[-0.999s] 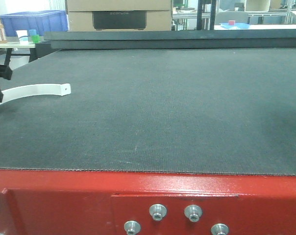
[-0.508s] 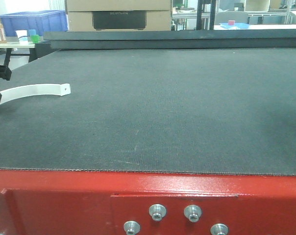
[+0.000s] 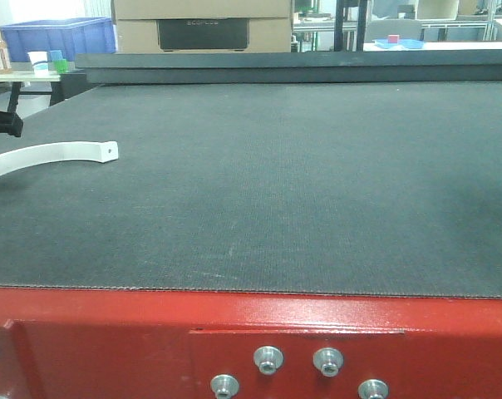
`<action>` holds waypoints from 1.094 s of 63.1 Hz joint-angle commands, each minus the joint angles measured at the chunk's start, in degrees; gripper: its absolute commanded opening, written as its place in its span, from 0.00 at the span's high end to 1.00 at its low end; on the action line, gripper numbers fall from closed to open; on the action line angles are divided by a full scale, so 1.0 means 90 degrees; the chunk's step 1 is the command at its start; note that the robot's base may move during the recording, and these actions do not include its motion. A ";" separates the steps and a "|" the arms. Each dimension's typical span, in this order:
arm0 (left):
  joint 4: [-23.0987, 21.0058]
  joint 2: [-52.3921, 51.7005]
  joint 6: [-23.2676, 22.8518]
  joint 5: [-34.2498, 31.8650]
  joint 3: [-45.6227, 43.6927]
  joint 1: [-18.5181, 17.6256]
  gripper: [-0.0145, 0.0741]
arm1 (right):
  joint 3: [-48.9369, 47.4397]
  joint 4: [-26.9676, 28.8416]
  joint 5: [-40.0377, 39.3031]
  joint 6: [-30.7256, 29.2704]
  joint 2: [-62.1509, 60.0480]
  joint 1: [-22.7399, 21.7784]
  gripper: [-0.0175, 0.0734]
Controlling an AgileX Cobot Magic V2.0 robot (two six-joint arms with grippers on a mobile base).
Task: Grab PVC pipe and place in blue bin
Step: 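Close the left gripper on the white arc and lift it, then hold both white arcs raised above the table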
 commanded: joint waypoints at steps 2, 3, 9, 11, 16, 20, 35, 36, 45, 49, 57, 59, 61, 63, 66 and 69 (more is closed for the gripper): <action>-0.0030 0.0138 -0.0030 0.0117 0.0018 0.0015 0.87 | 0.0005 0.0011 -0.0174 -0.0032 -0.0052 -0.0008 0.99; -0.0030 0.0138 -0.0030 0.0117 0.0018 0.0015 0.87 | 0.0005 0.0011 -0.0174 -0.0032 -0.0052 -0.0008 0.99; -0.0030 0.0138 -0.0030 0.0117 0.0018 0.0015 0.87 | 0.0005 0.0011 -0.0174 -0.0032 -0.0052 -0.0008 0.99; -0.0030 0.0138 -0.0030 0.0117 0.0018 0.0015 0.87 | 0.0005 0.0011 -0.0174 -0.0032 -0.0052 -0.0008 0.99; -0.0030 0.0138 -0.0030 0.0119 0.0018 0.0015 0.87 | 0.0005 0.0011 -0.0174 -0.0032 -0.0052 -0.0008 0.99; -0.0030 0.0138 -0.0030 0.0119 0.0018 0.0015 0.89 | 0.0005 0.0011 -0.0174 -0.0032 -0.0052 -0.0008 0.99; -0.0030 -0.0009 -0.0030 0.0143 0.0018 0.0015 0.96 | 0.0005 0.0011 -0.0177 -0.0032 -0.0067 -0.0008 0.99; -0.0030 -0.0042 -0.0030 0.0143 0.0018 0.0015 0.96 | 0.0005 0.0011 -0.0187 -0.0032 -0.0080 -0.0008 0.99; -0.0030 -0.0303 -0.0030 0.0143 0.0018 0.0015 0.96 | 0.0005 0.0011 -0.0352 -0.0032 -0.0245 -0.0008 0.99; -0.0030 -0.0445 -0.0030 0.0130 0.0018 0.0015 0.96 | 0.0005 0.0011 -0.0455 -0.0032 -0.0352 -0.0008 0.99; -0.0030 -0.0816 -0.0030 0.0130 0.0018 0.0015 0.96 | 0.0005 0.0011 -0.0446 -0.0032 -0.0543 -0.0008 0.99; -0.0030 -0.0932 -0.0030 0.0130 0.0018 0.0015 0.96 | 0.0005 0.0011 -0.0401 -0.0032 -0.0604 -0.0008 0.99; -0.0030 -0.1027 -0.0030 0.0130 0.0018 0.0015 0.96 | 0.0005 0.0022 -0.0388 -0.0032 -0.0655 -0.0008 0.99; -0.0055 -0.1125 -0.0030 0.0144 0.0018 0.0015 0.96 | 0.0005 0.0039 -0.0379 -0.0032 -0.0706 -0.0008 0.99; -0.0080 -0.1282 -0.0030 0.0174 0.0018 0.0015 0.96 | 0.0005 0.0051 -0.0392 -0.0032 -0.0798 -0.0008 0.99; -0.0150 -0.1446 -0.0030 0.0192 0.0018 0.0015 0.96 | 0.0005 0.0064 -0.0408 -0.0032 -0.0901 -0.0008 0.99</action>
